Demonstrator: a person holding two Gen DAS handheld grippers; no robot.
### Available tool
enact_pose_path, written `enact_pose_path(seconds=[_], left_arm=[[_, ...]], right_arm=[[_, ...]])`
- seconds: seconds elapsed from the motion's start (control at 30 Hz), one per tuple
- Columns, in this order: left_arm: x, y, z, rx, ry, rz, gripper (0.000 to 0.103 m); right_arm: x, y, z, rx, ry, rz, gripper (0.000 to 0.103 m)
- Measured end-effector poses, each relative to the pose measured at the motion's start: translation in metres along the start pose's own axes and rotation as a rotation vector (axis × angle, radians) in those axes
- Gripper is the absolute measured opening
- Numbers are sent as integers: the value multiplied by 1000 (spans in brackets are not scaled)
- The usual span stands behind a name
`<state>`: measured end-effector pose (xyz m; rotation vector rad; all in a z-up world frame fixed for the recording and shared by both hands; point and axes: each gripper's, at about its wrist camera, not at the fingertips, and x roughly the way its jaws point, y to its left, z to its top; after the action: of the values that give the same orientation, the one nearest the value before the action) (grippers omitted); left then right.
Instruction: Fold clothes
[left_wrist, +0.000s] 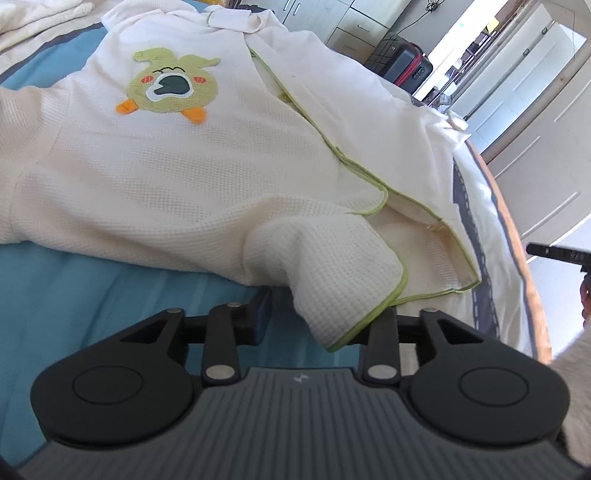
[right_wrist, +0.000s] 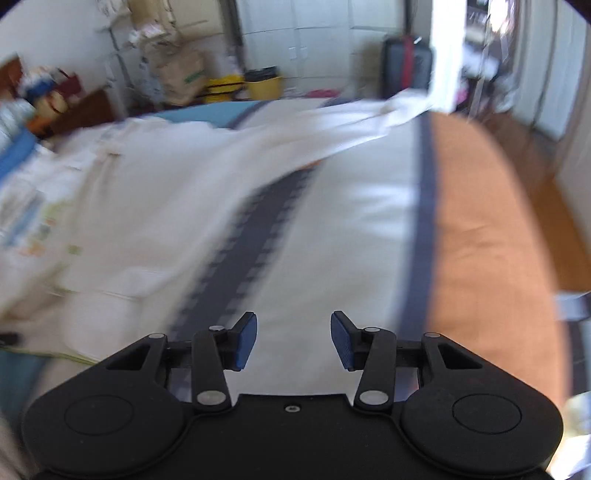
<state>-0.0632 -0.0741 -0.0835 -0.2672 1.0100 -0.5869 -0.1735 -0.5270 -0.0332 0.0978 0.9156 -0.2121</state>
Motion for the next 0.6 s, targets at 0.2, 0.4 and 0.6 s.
enact_pose_path(seconds=[0.2,0.4,0.6], left_arm=[[1,-2,0,-58,-17,31,37],[3,1,-4,-103,-4,31,34],[8,-1,-3,-63,9,14,35]], right_arm=[[-6,52,-38,-231,-1,206,51],[36,123,-74,-85,-66,477,56],[62,147,-62,145,-230,474,67]])
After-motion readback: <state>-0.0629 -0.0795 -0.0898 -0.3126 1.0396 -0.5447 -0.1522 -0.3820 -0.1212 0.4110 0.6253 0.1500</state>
